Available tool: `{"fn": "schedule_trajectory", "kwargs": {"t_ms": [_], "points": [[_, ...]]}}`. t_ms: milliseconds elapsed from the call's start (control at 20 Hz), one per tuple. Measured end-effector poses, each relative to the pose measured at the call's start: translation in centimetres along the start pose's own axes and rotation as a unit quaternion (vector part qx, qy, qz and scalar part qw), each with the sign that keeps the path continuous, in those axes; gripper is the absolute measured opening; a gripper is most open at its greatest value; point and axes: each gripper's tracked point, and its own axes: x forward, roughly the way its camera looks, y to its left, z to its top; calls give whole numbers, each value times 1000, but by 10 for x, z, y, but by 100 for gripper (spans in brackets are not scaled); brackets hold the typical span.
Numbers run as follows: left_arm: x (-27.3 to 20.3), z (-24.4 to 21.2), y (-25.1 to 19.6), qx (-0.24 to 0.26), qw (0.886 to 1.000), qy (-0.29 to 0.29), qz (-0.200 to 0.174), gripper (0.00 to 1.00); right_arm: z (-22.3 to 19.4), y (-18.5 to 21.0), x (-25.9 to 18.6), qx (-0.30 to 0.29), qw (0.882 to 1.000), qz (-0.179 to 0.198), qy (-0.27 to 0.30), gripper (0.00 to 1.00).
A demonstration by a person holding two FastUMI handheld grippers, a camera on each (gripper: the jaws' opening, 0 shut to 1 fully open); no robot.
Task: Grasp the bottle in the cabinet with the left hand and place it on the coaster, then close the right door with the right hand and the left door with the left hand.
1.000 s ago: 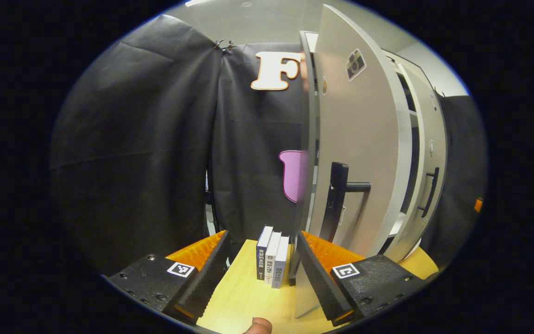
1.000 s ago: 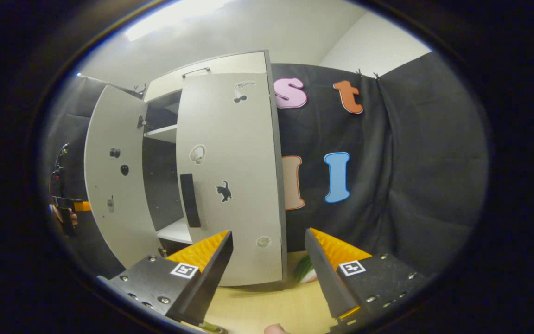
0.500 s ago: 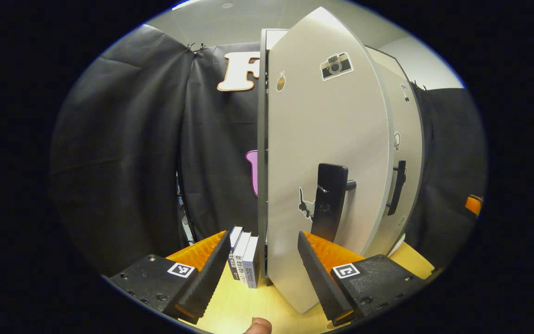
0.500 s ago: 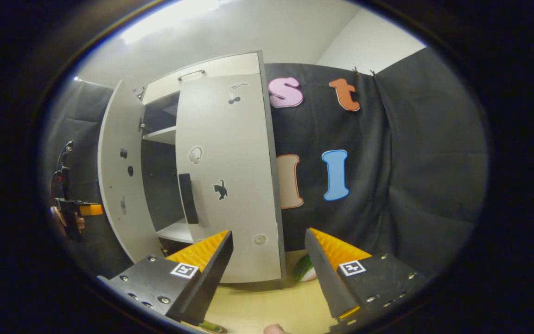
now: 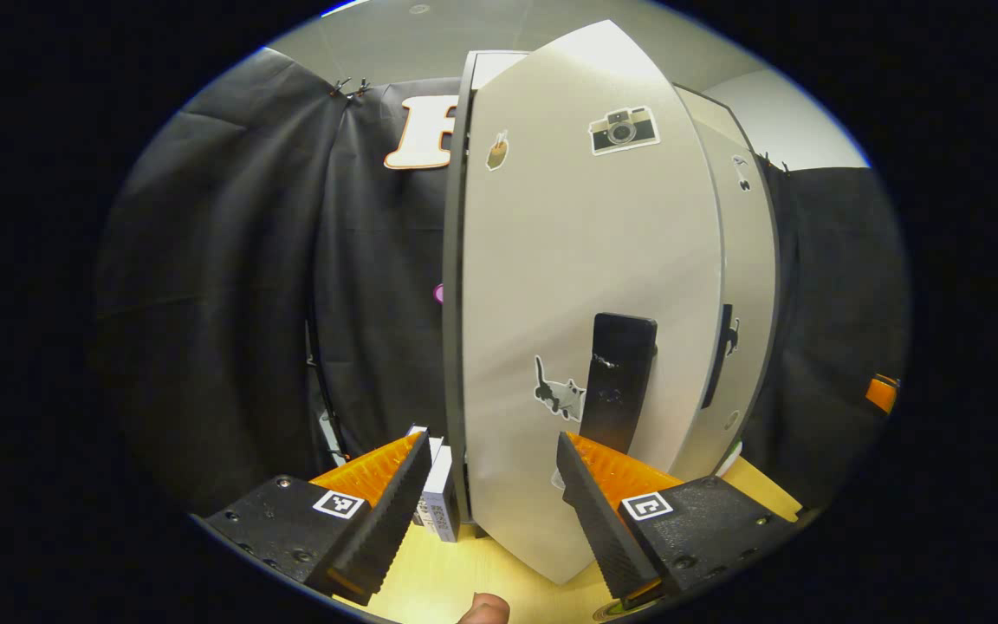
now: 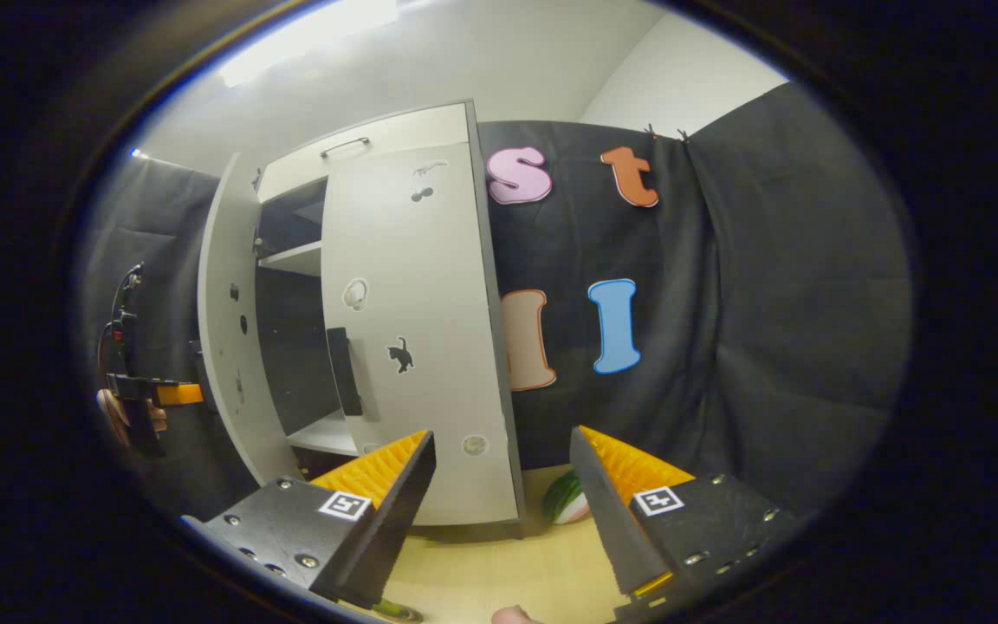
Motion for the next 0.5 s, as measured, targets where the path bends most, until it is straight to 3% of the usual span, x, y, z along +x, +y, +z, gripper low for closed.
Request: {"fn": "schedule_trajectory", "kwargs": {"t_ms": [300,350,400,450,500], "points": [[7,-10,-15,7,1000,7,-14,94,-1,0,-9,-13,1000,-8,-3,94],[7,-12,-15,7,1000,7,-14,89,-1,2,-10,-12,1000,-8,-2,94],[7,-12,-16,7,1000,7,-16,93,-2,4,-11,-11,1000,-8,-1,92],[7,-16,-16,6,1000,9,-18,89,-3,7,-11,-13,1000,-7,0,92],[7,-17,-16,5,1000,9,-19,94,-4,10,-11,-15,1000,-6,1,92]]}}
